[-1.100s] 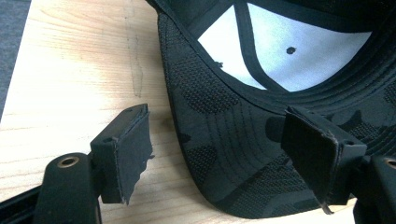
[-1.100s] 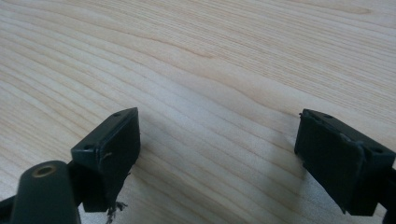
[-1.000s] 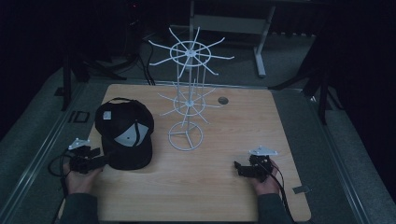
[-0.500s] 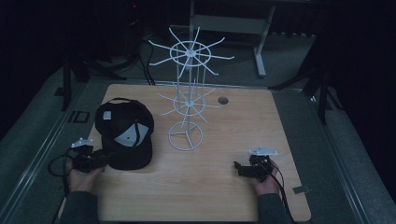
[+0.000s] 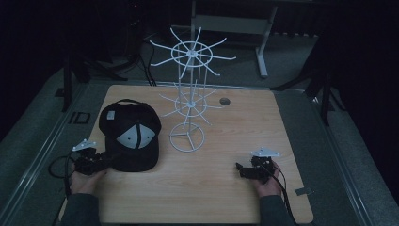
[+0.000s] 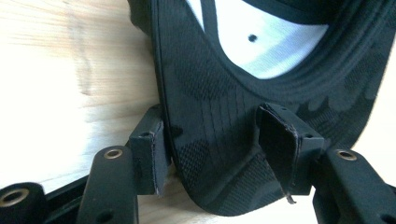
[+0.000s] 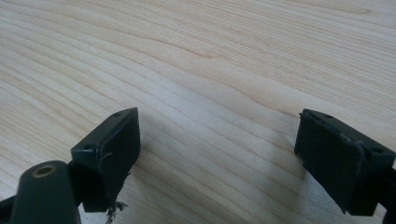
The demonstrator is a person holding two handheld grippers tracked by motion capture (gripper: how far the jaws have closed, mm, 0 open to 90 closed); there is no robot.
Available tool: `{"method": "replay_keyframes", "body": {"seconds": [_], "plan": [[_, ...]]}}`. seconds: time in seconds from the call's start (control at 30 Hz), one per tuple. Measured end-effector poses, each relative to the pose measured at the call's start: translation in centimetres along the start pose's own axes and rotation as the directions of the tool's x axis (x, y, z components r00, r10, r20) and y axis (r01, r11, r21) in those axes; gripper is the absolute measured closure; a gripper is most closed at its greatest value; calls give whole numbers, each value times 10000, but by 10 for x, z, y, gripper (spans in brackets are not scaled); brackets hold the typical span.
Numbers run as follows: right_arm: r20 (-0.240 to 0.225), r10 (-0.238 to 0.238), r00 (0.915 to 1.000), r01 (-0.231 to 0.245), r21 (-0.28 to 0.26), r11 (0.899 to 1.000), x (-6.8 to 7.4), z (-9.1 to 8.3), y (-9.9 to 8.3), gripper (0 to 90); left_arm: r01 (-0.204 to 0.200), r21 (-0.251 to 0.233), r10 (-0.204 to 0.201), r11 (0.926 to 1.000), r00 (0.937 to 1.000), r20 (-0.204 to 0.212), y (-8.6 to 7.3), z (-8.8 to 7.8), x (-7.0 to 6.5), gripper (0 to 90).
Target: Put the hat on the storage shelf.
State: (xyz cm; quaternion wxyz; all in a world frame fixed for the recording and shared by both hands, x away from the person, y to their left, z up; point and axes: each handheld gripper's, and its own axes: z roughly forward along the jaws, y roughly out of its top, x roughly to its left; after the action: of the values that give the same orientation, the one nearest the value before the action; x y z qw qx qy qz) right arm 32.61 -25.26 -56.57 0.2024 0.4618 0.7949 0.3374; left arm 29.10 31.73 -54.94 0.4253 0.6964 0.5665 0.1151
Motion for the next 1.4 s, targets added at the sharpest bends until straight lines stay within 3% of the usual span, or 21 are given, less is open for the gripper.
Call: {"method": "replay_keyframes", "body": {"seconds": [0.13, 0.37, 0.67, 0.83, 1.03, 1.2, 1.4], "plan": [[2, -1, 10000, 1, -3, 10000, 0, 0, 0, 140, -164, 329, 151, 9993, 9991, 386, -1, 7, -3, 438], [1, 1, 10000, -1, 1, 10000, 0, 0, 0, 139, -343, 539, 306, 9980, 9972, 675, -1, 11, -8, 455], [1, -12, 10000, 12, -7, 10000, 0, 0, 0, 139, -681, 1033, 547, 9923, 9903, 1275, -2, 22, -16, 469], [2, -9, 10000, 9, -9, 10000, 0, 0, 0, 139, -944, 1056, 781, 9899, 9857, 1496, 0, 24, -23, 509], [1, -10, 10000, 10, -8, 10000, 0, 0, 0, 140, -1153, 898, 947, 9893, 9737, 2070, 3, 25, -31, 625], [3, 0, 10000, 0, -2, 10000, 0, 0, 0, 140, -1054, 1012, 780, 9893, 9666, 2443, 4, 27, -36, 697], [0, 1, 10000, -1, 3, 10000, 0, 0, 0, 139, -897, 787, 622, 9929, 9517, 3008, 7, 26, -43, 774]]}}
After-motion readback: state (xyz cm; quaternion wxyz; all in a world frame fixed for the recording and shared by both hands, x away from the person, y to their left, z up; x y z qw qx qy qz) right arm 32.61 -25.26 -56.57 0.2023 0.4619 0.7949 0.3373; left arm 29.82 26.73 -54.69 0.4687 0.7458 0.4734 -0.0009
